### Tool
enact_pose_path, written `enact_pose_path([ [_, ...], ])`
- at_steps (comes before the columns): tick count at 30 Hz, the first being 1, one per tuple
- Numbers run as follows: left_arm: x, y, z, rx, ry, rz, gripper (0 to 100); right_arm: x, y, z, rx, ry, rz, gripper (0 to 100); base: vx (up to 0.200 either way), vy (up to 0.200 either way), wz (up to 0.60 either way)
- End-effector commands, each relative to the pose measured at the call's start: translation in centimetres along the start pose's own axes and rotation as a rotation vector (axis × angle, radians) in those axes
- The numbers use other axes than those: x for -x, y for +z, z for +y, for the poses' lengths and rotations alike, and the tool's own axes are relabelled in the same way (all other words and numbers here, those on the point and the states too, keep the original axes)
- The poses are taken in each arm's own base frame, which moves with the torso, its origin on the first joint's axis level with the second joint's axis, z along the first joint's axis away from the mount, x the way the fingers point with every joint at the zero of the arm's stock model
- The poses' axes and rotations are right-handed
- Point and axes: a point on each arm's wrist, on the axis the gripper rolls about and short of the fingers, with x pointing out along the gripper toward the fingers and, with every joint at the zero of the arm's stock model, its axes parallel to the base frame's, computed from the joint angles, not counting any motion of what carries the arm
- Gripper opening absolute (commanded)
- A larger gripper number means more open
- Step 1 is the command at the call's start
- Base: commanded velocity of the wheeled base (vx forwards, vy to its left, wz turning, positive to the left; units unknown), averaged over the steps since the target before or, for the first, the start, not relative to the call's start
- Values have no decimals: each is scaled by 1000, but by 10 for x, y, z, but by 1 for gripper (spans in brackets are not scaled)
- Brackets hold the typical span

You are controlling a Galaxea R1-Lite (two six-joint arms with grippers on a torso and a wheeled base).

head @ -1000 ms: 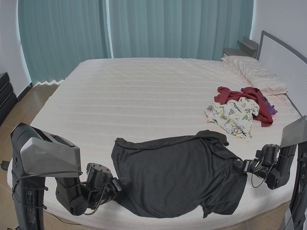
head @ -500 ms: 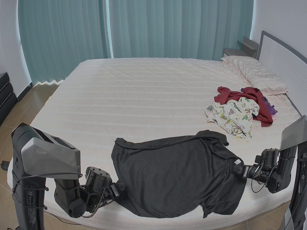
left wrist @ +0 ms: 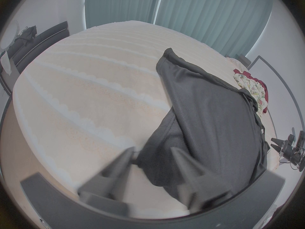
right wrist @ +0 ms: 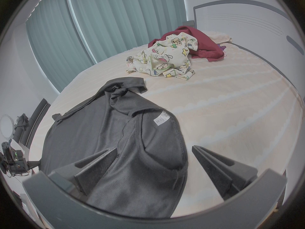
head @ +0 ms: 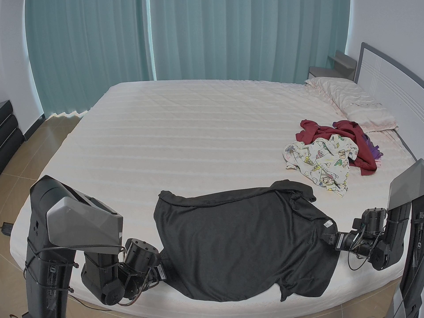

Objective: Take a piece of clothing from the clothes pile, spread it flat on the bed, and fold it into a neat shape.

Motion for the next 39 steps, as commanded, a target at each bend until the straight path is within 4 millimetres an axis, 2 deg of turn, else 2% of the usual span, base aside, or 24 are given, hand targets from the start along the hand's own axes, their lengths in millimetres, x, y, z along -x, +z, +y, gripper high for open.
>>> enact_pose_path([
  [1, 1, -6, 6, -9, 24, 25, 0, 28, -11, 3, -76, 39, 56, 100, 0, 0, 0],
  [5, 21, 0, 8, -20, 15, 16, 0, 46, -27, 1, -119, 70, 123, 100, 0, 0, 0],
  [13, 43, -10, 25, -157, 103, 129, 0, 38, -42, -4, -129, 38, 199, 100, 0, 0, 0],
  [18, 48, -15, 23, -192, 121, 174, 0, 36, -47, -7, -130, 25, 223, 100, 0, 0, 0],
  [22, 62, -11, 25, -209, 147, 208, 0, 37, -44, -9, -138, 19, 207, 100, 0, 0, 0],
  [35, 65, -8, 23, -226, 193, 272, 0, 34, -51, -8, -127, 12, 242, 100, 0, 0, 0],
  [39, 64, -8, 22, -225, 190, 273, 0, 33, -52, 1, -112, 45, 247, 100, 0, 0, 0],
])
